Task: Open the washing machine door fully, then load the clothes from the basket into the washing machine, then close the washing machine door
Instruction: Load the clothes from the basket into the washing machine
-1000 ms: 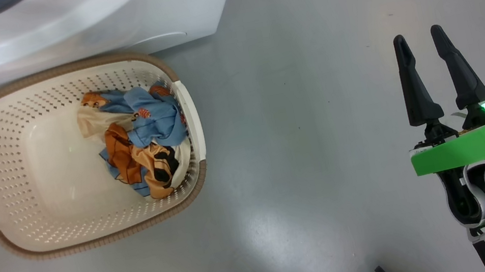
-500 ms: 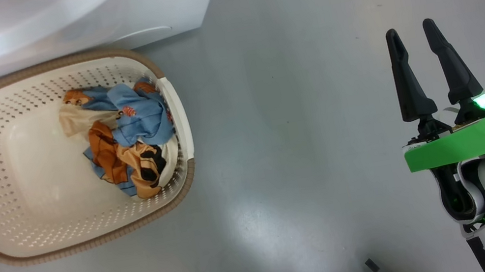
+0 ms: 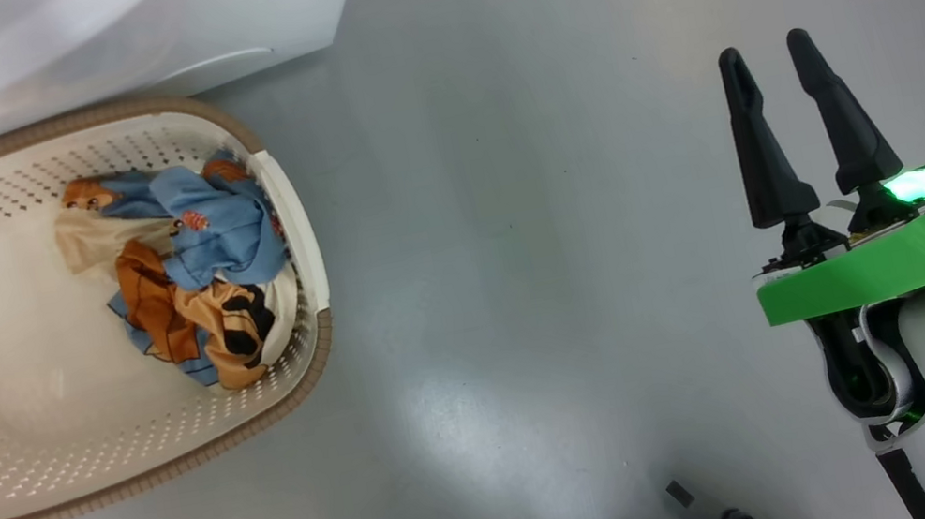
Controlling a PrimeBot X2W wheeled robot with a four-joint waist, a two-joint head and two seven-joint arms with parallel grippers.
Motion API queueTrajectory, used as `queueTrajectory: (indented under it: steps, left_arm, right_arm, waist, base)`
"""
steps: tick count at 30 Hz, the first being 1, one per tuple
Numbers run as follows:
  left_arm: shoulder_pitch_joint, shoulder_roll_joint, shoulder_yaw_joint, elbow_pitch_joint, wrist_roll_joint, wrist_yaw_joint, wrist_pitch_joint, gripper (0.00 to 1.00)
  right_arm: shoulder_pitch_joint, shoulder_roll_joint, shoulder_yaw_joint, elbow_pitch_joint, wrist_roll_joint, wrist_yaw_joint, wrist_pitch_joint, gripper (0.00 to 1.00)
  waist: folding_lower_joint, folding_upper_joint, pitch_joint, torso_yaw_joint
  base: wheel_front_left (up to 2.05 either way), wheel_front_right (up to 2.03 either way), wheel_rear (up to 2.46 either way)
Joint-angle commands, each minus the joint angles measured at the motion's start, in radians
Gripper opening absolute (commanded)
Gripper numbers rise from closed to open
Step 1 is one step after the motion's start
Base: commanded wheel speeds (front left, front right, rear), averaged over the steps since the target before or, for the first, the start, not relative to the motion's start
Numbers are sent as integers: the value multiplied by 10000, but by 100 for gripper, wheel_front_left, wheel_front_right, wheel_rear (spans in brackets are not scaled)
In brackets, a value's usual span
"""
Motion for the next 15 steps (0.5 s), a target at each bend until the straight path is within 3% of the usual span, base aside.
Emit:
queueTrajectory:
  steps: [1,5,8,11,13,14,15]
  left_arm:
    - [-194,474,-3,137,105,-32,-24,0]
    - [-527,486,-212,1116,191,-121,-20,0]
    - [-766,499,-368,1717,225,-203,19,16]
    - [-893,453,-445,2134,162,-274,166,46]
    - [-921,403,-445,2266,91,-292,155,92]
    - [-917,380,-451,2316,61,-299,147,100]
    - [-904,361,-447,2356,24,-308,135,100]
  right_arm:
    - [111,-6,276,-231,149,54,-49,100]
    - [132,-6,366,-208,233,54,-49,100]
    - [130,-5,394,-196,281,54,-49,100]
    - [130,-5,406,-179,310,54,-49,100]
    - [130,-5,406,-162,317,54,-49,100]
    - [133,-5,400,-155,319,54,-49,100]
    - [140,-5,394,-149,318,54,-49,100]
  waist:
    - [0,0,36,-70]
    - [0,0,28,-147]
    - [0,0,13,-187]
    - [0,0,-45,-198]
    - [0,0,-100,-188]
    - [0,0,-133,-178]
    - [0,0,-167,-165]
  base:
    - [0,0,0]
    - [0,0,0]
    - [0,0,0]
    - [0,0,0]
    - [0,0,0]
    - [0,0,0]
    - [0,0,0]
